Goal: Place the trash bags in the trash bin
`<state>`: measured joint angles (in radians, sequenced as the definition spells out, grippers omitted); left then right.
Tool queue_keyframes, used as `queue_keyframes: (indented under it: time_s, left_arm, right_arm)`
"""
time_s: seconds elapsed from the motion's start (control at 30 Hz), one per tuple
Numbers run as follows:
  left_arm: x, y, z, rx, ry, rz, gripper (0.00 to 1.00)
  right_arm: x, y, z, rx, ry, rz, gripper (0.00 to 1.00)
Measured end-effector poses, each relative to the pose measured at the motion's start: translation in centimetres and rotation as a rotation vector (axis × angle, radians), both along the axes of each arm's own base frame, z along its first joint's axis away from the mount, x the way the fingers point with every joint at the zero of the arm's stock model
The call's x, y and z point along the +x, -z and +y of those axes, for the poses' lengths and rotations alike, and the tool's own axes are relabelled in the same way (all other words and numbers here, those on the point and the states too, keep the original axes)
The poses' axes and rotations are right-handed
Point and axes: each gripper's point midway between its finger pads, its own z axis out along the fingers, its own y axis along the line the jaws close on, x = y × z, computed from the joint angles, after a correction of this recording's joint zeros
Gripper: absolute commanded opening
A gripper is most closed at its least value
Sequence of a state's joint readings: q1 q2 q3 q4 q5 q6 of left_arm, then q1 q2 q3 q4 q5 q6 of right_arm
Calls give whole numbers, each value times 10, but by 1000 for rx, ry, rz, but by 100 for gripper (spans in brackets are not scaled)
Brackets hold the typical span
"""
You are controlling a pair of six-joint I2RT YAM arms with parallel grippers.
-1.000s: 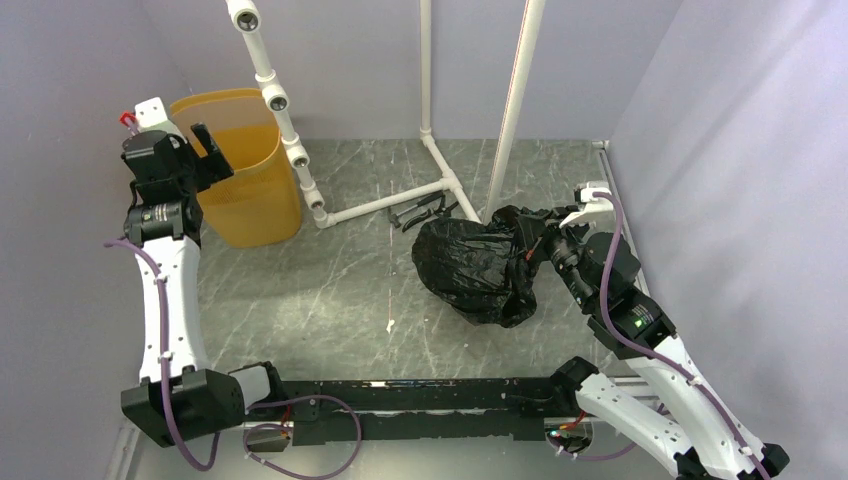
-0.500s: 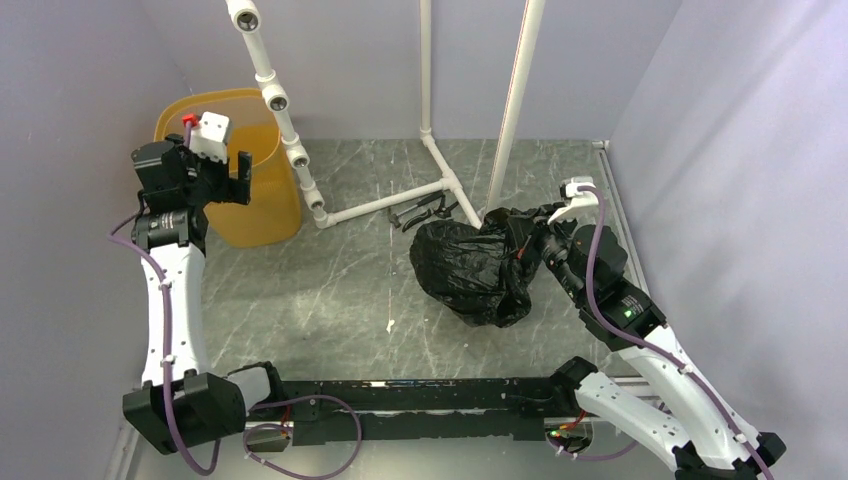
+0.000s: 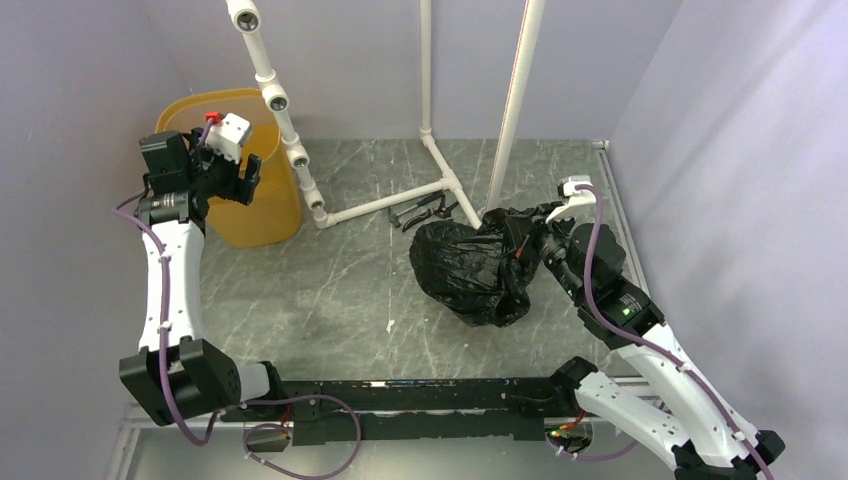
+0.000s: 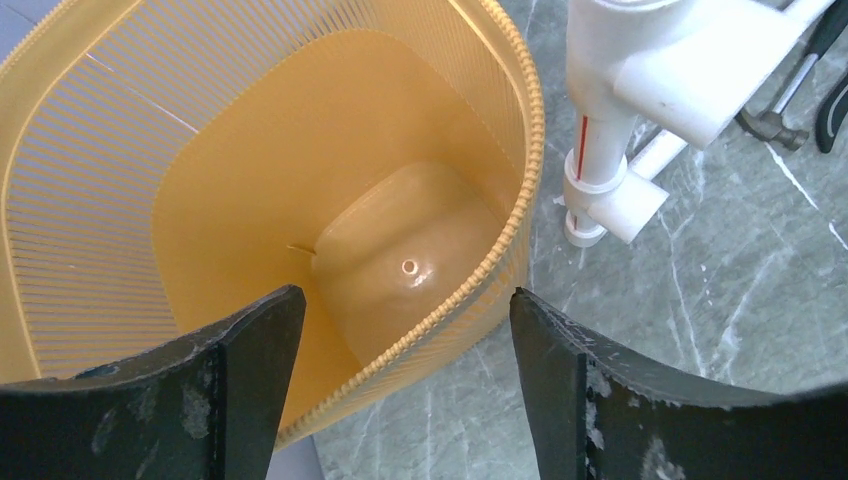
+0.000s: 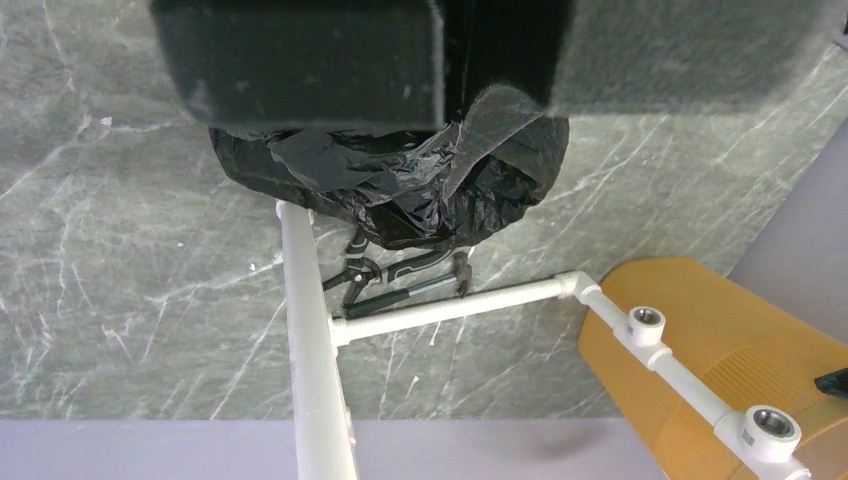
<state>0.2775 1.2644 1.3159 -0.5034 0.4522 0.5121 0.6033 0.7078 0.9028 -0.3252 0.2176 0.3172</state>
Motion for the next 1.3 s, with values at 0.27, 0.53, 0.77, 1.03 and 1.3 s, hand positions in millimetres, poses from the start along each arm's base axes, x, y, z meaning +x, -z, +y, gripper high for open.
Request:
queue_keyframes:
  time_s: [0.27, 0.53, 0.77, 1.03, 1.3]
  left_arm:
    - [-4, 2, 1, 28, 10, 9, 61]
    - [-20, -11, -2, 89, 29, -40, 29]
    - [-27, -14, -5, 124, 58, -68, 4]
    - [-30, -11, -11, 110, 82, -54, 3]
    - [-34, -11, -15, 83, 92, -32, 2]
  right_arm:
    - [4, 7, 7, -11, -19, 22, 1]
    - [3, 5, 10, -1, -34, 19, 2]
    - [2, 5, 11, 3, -42, 20, 2]
    - [2, 5, 11, 4, -42, 19, 2]
    - [3, 5, 12, 2, -43, 21, 2]
